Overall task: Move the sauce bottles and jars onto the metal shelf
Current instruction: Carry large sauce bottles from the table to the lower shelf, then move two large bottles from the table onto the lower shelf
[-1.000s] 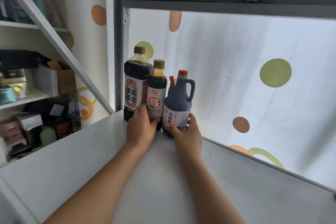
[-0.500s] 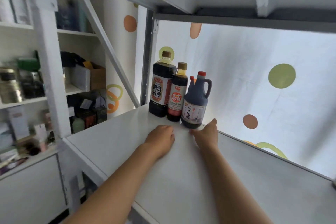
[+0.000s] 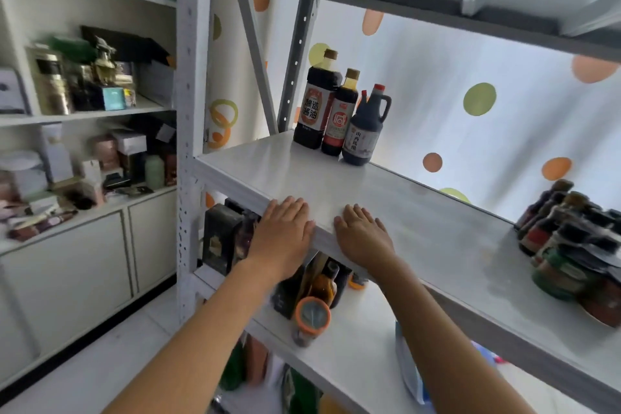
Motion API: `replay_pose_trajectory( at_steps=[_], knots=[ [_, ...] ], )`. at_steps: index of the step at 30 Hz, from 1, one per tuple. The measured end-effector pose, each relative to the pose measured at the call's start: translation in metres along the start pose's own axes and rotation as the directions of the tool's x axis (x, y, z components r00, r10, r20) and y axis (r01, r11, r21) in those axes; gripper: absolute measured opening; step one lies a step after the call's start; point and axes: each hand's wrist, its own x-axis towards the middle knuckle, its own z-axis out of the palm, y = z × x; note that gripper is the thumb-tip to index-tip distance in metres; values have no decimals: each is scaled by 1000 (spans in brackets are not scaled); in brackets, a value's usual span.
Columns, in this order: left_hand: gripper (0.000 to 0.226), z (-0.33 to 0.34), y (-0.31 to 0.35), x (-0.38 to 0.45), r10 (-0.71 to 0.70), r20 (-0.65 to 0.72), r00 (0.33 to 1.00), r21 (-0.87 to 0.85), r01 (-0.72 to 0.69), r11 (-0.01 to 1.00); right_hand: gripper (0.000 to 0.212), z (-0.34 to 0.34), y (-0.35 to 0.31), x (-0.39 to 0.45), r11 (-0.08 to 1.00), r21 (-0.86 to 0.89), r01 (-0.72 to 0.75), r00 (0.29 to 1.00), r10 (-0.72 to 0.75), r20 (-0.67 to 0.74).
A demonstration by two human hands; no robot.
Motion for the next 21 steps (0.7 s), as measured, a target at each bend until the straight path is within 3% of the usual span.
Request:
replay_pose_trajectory(
  at_steps=[3,5,7,9,12,14,16,21],
  knots=[
    [58,9,3,-55,-59,61,996,-86,64,994,54,30,-23,-58,997,-57,-50,967,34,-253],
    [58,18,5,-100,-140,60,988,-110,146,983,56,65,-32,-94,998,42,51,933,-33,-357],
    [59,27,7,-150,-268,7,963,-107,268,958,57,99,-35,-124,971,173,165,953,-112,-283],
    [60,32,10,-200,-391,-40,919,-93,386,918,61,127,-38,-150,957,153,247,962,-223,-161],
    [59,37,17,-273,-535,-73,842,-60,532,845,58,163,-44,-198,893,133,429,903,-424,-70],
    [66,46,25,-322,-648,-110,754,-47,647,761,67,184,-48,-232,809,172,562,825,-562,-59],
    [57,54,38,-373,-761,-150,631,-35,766,642,78,205,-52,-274,704,225,673,727,-687,-24],
    [58,48,94,-493,-890,-262,373,-12,921,389,72,242,-65,-390,433,349,831,447,-893,43]
  ],
)
